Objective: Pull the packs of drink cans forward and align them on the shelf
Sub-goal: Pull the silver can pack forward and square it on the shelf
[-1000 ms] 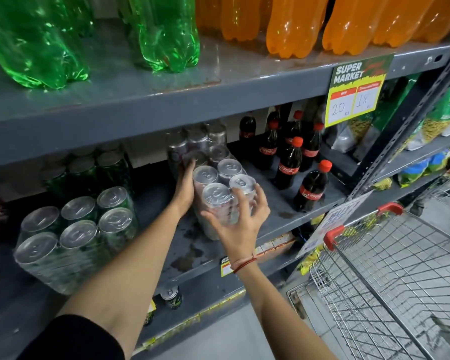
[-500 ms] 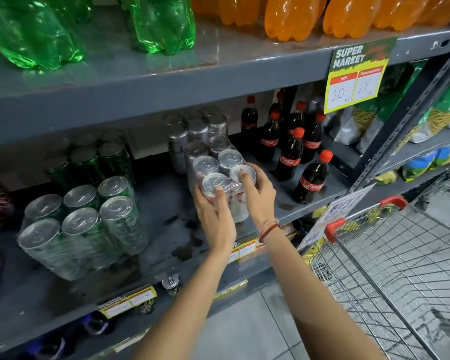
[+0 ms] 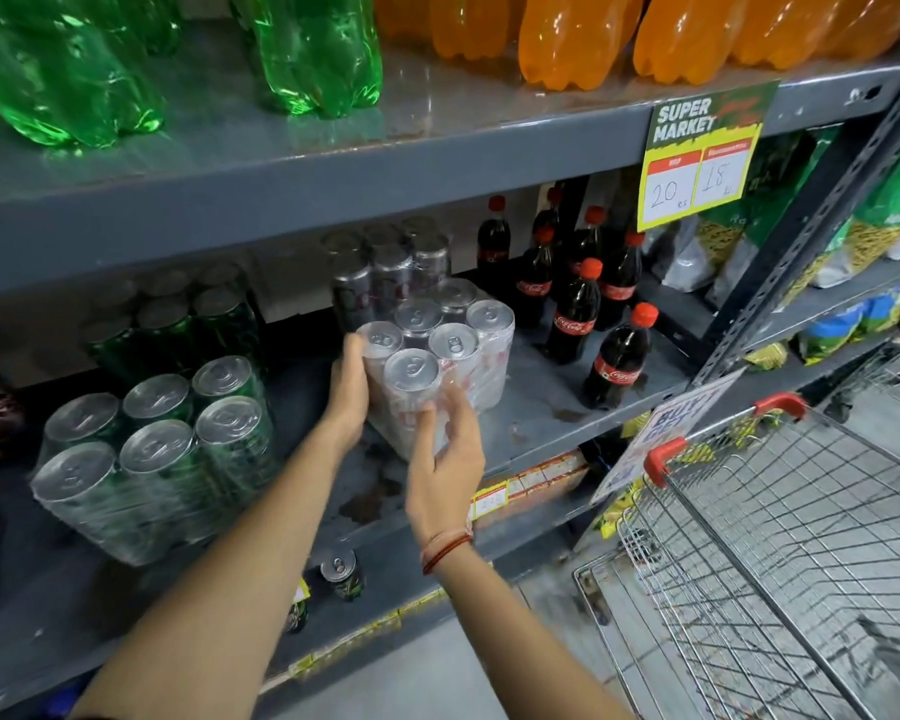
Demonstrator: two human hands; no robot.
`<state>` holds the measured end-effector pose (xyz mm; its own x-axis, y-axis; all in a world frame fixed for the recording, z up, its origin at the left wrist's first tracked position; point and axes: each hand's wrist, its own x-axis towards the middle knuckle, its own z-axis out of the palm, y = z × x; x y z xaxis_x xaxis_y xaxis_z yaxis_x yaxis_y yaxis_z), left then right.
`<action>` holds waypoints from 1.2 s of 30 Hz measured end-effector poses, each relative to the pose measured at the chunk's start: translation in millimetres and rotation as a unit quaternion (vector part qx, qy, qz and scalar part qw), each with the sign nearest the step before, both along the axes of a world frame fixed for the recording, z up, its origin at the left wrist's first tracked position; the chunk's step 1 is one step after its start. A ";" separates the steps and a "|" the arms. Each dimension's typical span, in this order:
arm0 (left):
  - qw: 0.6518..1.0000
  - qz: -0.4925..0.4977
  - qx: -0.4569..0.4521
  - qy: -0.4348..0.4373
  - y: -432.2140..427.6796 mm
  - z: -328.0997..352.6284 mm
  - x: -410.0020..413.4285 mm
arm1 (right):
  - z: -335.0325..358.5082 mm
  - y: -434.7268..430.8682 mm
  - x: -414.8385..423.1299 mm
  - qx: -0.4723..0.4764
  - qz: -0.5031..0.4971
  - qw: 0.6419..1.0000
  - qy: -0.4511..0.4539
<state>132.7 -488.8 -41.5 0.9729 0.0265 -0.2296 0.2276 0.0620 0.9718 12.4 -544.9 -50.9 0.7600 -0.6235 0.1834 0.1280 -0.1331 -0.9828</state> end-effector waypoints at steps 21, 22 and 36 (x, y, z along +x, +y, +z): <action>0.952 -0.082 0.266 -0.124 3.6 -62.9 -59.0 | -38.9 -124.7 55.7 0.094 0.160 0.980 0.072; 0.949 -0.082 0.280 -0.119 3.4 -64.6 -60.7 | -41.4 -127.6 55.0 0.084 0.177 0.977 0.088; 0.915 -0.060 0.376 -0.133 -3.1 -78.8 -83.4 | -60.2 -164.6 51.9 -0.143 0.261 0.938 0.181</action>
<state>49.3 -491.9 -120.2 0.9980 -0.0309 0.0545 -0.0614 -0.6570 0.7514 64.3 -709.6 -111.2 0.9926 -0.1142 -0.0419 -0.0854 -0.4089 -0.9086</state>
